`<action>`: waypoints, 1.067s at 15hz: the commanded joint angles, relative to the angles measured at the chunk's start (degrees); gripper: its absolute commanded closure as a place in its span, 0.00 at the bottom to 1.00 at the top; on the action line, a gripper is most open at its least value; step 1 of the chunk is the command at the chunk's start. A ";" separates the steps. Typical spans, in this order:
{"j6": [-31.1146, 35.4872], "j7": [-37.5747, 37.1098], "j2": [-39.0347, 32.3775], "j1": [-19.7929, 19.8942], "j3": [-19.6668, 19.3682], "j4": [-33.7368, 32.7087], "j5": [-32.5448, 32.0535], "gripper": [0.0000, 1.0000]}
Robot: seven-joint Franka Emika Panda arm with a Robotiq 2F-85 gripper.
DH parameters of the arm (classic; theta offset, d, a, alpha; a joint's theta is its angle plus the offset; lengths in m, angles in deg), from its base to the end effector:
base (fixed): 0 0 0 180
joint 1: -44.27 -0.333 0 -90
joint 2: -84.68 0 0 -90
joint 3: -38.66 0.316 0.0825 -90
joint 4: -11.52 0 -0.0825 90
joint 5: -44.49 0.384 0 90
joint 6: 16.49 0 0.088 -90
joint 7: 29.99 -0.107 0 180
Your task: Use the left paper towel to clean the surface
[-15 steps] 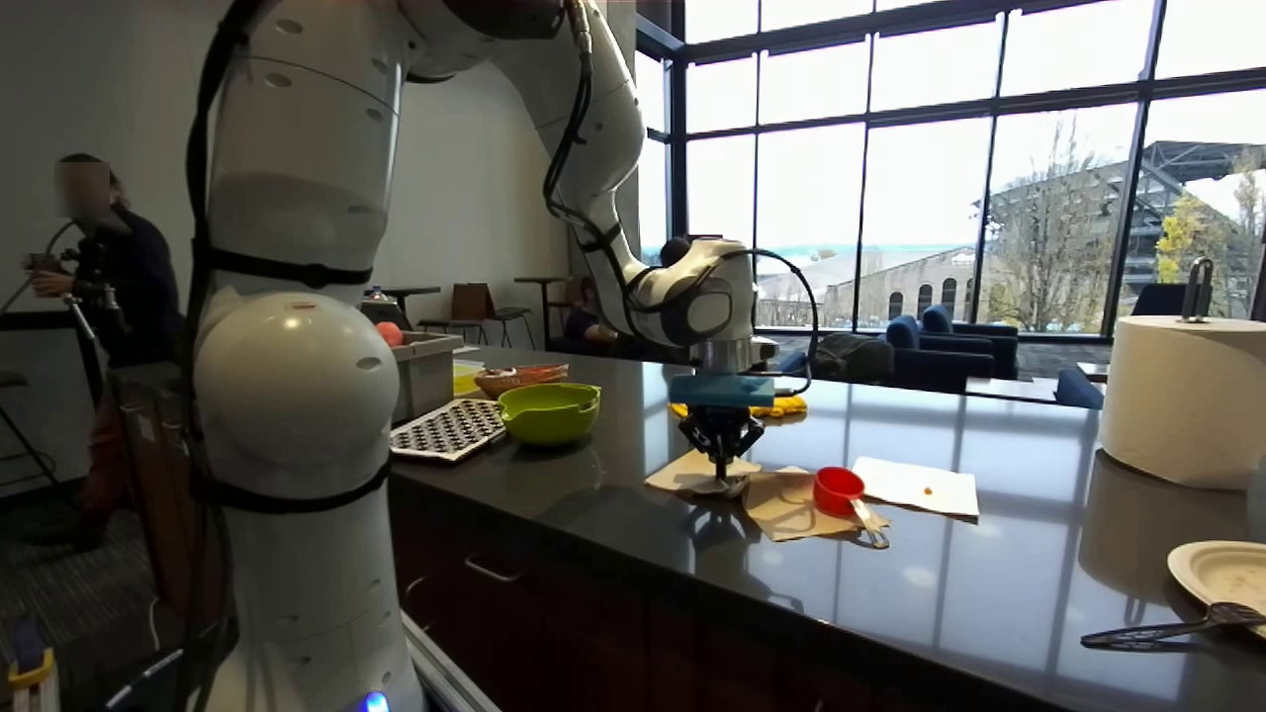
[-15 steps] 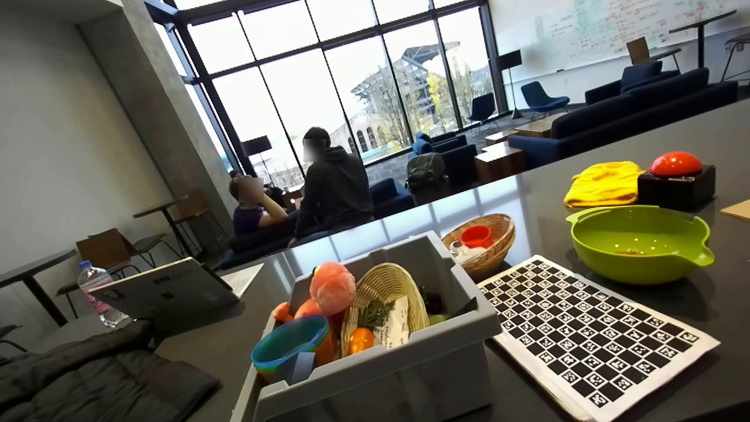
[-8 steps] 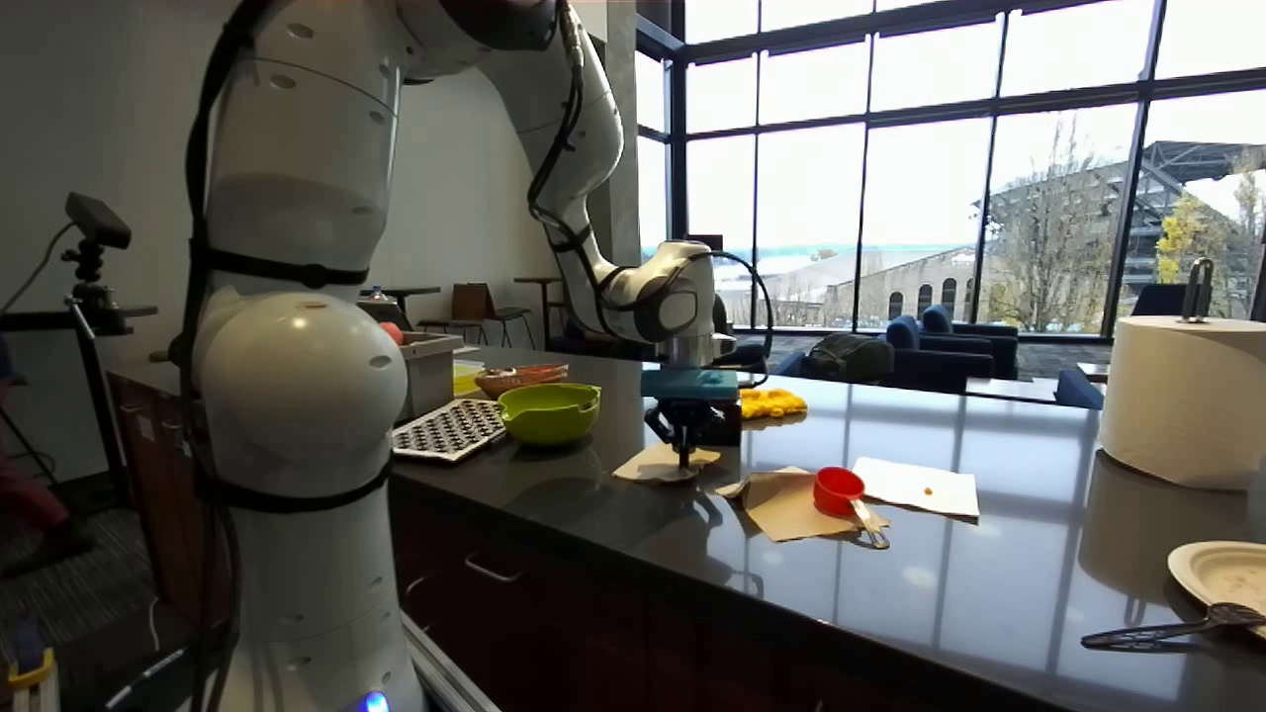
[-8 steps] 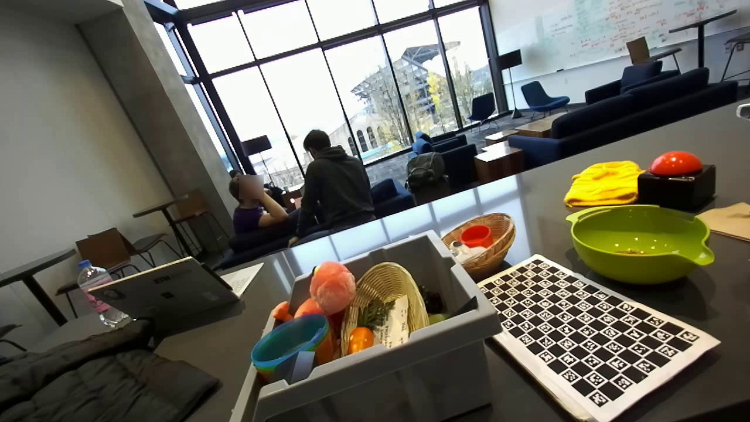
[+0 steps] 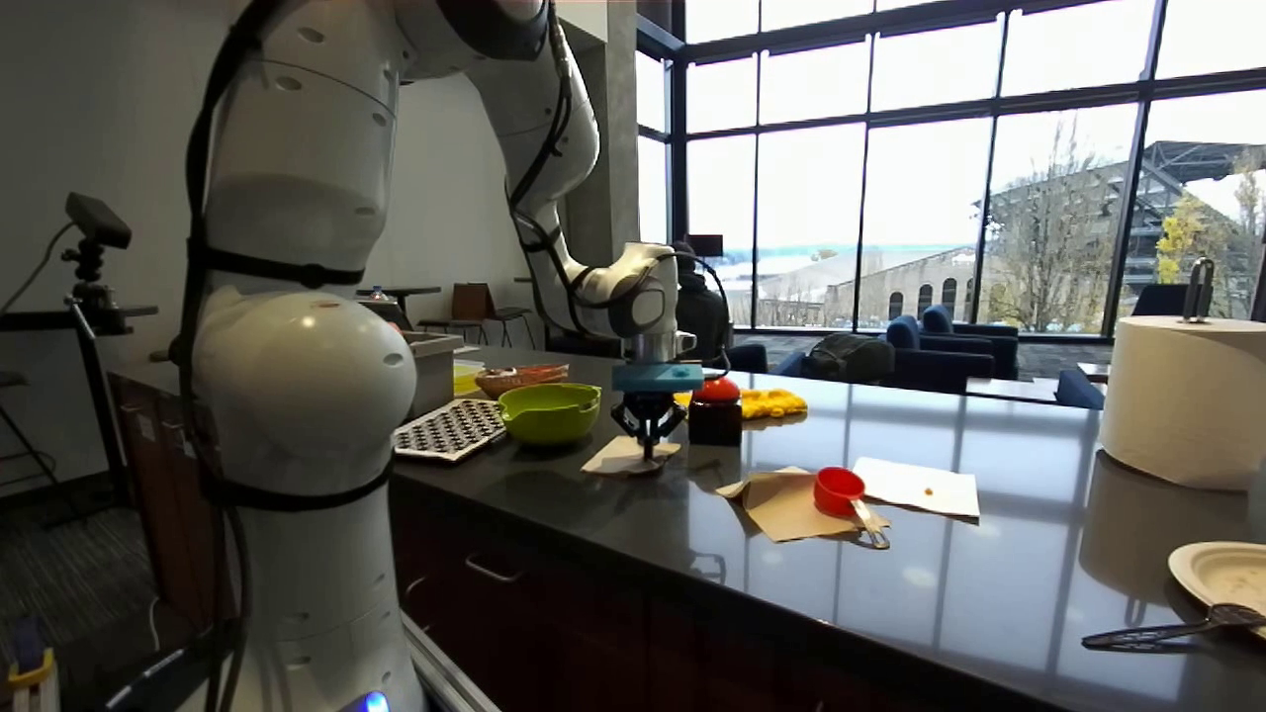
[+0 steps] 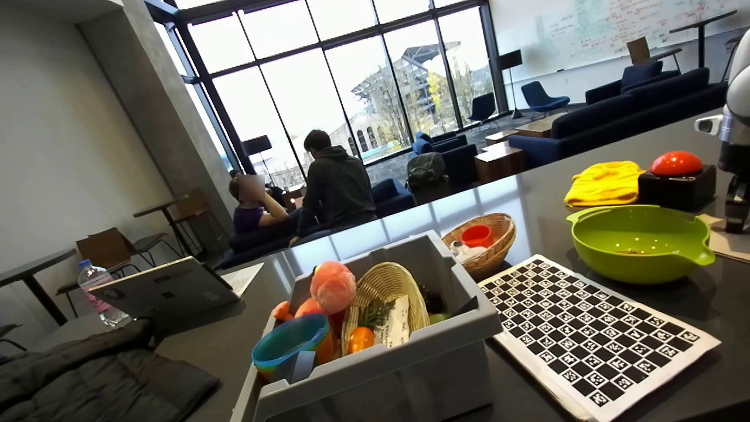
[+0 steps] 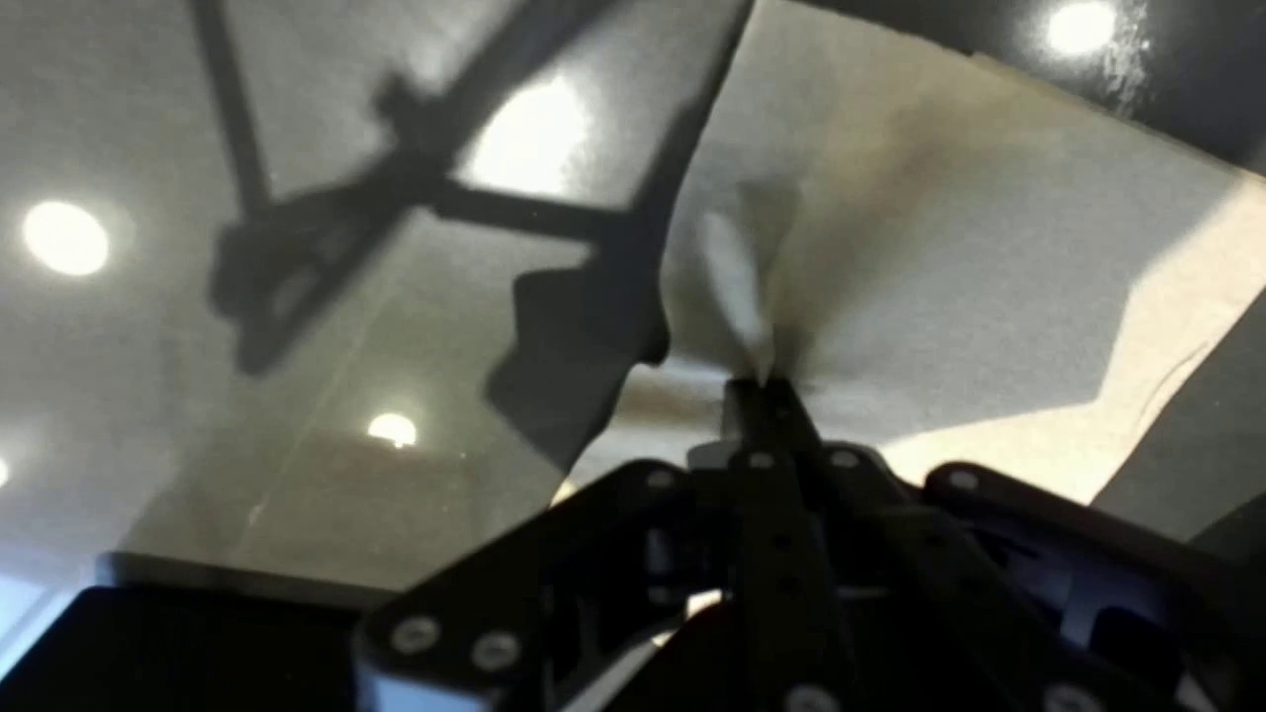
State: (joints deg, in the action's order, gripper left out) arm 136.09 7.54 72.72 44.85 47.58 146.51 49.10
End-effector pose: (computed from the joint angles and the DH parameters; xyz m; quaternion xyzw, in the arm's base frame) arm 0.5176 0.0744 0.2515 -0.9331 -0.3544 -0.0573 0.0225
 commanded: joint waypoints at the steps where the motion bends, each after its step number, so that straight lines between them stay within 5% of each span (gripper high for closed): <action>1: -0.47 0.09 -2.64 0.03 0.25 -0.60 -0.12 1.00; 16: -0.79 3.80 -0.68 10.02 -3.69 -0.87 10.46 1.00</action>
State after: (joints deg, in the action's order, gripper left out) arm 135.98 8.69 72.25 53.13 44.12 145.65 56.34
